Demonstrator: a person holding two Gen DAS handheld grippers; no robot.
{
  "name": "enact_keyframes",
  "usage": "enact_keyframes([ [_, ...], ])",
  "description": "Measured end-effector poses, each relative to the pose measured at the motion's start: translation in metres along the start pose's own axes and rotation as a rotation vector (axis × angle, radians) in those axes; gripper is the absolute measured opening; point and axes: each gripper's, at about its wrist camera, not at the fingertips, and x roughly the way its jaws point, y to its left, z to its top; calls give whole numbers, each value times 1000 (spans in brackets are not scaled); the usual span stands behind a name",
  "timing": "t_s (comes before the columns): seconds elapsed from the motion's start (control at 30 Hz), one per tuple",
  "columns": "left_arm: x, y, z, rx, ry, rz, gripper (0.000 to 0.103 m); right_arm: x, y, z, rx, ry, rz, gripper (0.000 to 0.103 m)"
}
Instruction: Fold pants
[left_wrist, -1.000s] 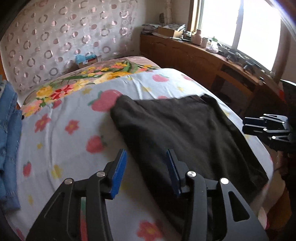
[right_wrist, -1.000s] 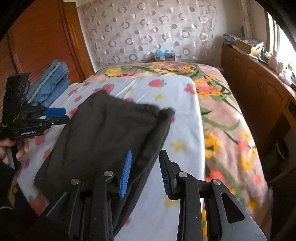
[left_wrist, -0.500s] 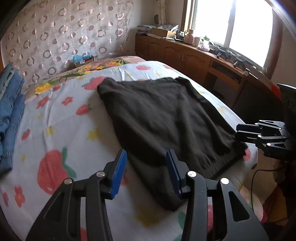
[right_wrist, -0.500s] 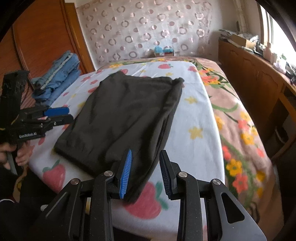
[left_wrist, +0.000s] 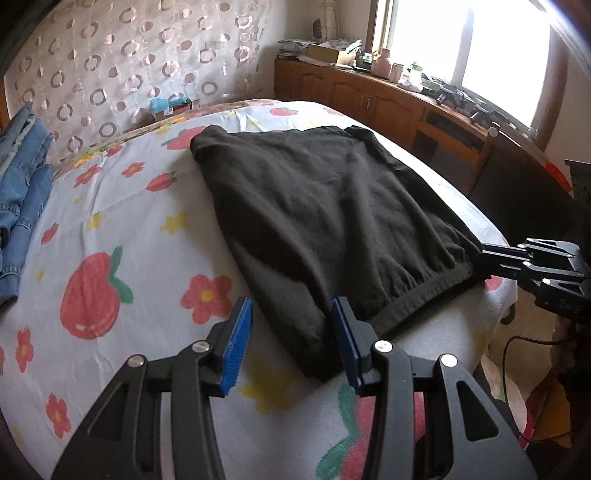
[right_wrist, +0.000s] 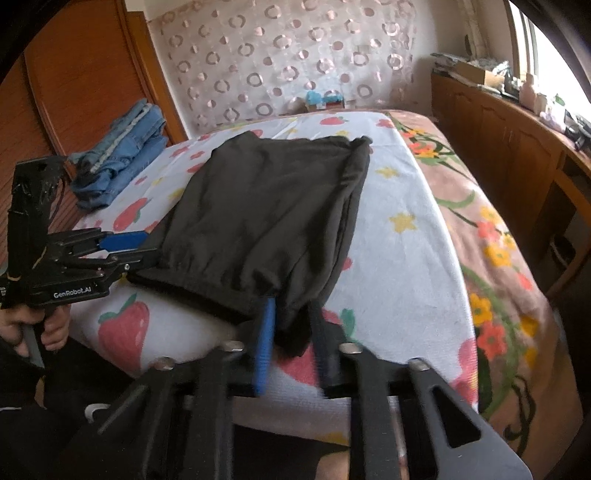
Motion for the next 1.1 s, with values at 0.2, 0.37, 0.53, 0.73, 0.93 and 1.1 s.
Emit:
enact_keyframes([
  [0.2, 0, 0, -4, -4, -17, 9, 44, -9, 8, -2, -35, -14, -35, 6],
  [0.37, -1, 1, -8, -5, -45, 11, 45, -6, 5, -4, -5, -12, -52, 14],
  [0.53, -2, 0, -11, -14, -71, 28, 48, 1, 2, -4, 18, -10, -70, 38],
  [0.73, -2, 1, -10, -19, -68, 30, 48, 4, 3, -5, 24, -16, -65, 41],
  [0.93, -6, -1, -10, -28, -61, 36, 47, 7, 7, -4, 2, -18, -66, 37],
  [1.1, -9, 4, -14, -66, -57, -27, 37, 9, 10, -2, -15, -15, -33, 23],
])
